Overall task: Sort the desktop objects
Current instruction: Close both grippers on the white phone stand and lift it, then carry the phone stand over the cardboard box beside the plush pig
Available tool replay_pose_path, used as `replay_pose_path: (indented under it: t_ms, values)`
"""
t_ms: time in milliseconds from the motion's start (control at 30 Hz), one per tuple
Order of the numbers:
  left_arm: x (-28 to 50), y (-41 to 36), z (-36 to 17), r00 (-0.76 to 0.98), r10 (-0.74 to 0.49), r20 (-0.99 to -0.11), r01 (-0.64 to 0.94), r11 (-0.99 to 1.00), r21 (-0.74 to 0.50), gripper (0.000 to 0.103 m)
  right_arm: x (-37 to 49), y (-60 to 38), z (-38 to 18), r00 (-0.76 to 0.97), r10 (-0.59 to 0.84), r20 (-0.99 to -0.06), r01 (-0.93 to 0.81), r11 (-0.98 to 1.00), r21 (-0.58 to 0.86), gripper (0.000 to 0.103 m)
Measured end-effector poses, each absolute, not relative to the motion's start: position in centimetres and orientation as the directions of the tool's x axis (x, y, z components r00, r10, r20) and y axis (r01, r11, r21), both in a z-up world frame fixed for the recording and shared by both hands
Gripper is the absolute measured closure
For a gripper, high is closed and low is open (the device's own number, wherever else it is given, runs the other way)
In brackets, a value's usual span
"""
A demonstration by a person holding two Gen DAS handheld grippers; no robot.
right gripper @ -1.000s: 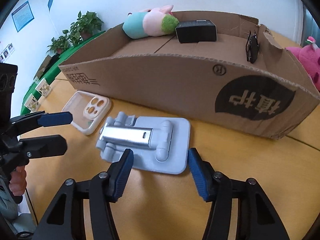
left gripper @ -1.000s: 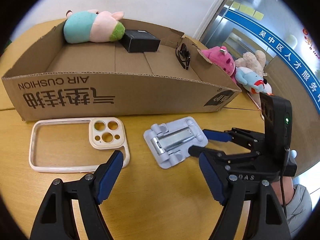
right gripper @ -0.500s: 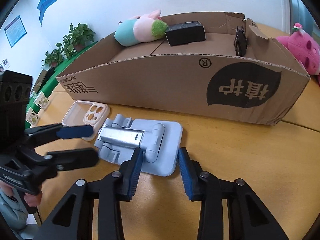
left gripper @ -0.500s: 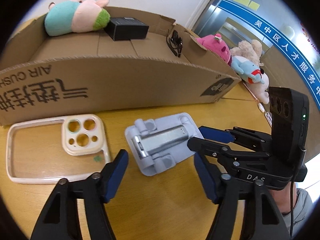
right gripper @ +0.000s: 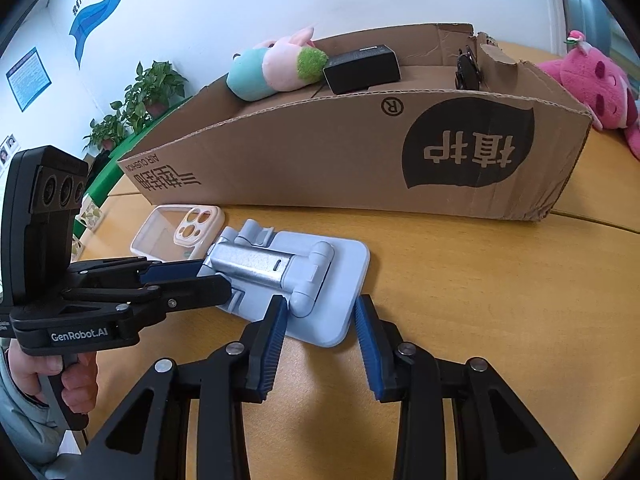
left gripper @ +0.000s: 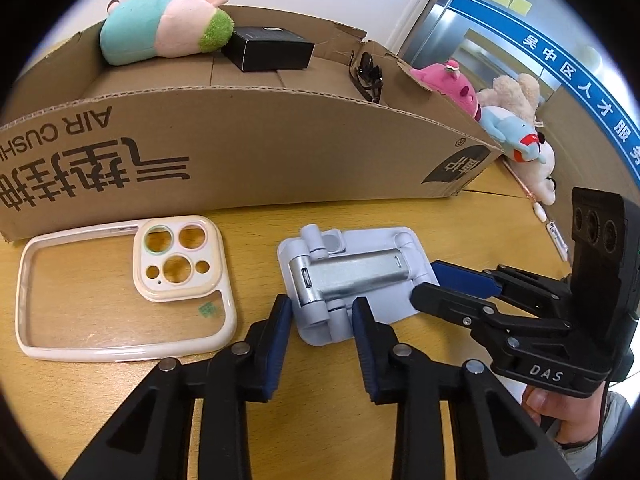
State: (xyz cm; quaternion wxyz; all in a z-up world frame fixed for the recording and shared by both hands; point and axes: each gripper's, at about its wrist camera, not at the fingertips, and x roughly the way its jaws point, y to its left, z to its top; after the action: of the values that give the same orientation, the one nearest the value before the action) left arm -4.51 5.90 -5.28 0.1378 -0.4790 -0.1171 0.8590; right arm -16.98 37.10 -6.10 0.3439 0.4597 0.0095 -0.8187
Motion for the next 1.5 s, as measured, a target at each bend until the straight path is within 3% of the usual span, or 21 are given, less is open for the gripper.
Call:
replay_pose_path:
  t_ms: [367,767,967,1267,1500]
  values:
    - [-3.6,6.9,-1.4,-0.579,0.353,-0.735,-0.176,-0.934,-0.31,0.075,-15.5,39.1,-3.7,-0.408,-0.573,-0.711,0.549,-0.776,0.311,0.069]
    - [-5.0,5.2,9.5,-0.748,0.37,-0.551,-0.255,-0.927,-0.275,0.075,-15.8,38.0,9.2,-0.602,-0.597,-0.531,0.619,-0.769,0.163,0.069]
    - [-7.4,2.6,12.4,-0.797,0.324,-0.51,-0.227,-0.943,-0.244,0.075,-17.8,35.1,12.8,-0.627,-0.617,-0.475,0.645,-0.754,0.127,0.069]
    - [-10.6,-3.4,13.8,-0.838,0.242,-0.49,-0.138,-0.961,-0.238,0.075,-23.3,27.8,14.0,-0.569,-0.664,-0.485,0.696,-0.703,0.147,0.069]
    - [-14.2,-8.1,12.1,-0.816,0.187,-0.547,-0.061,-0.969,-0.24,0.075,-28.0,22.0,12.0,-0.488,-0.692,-0.532,0.714,-0.667,0.213,0.069]
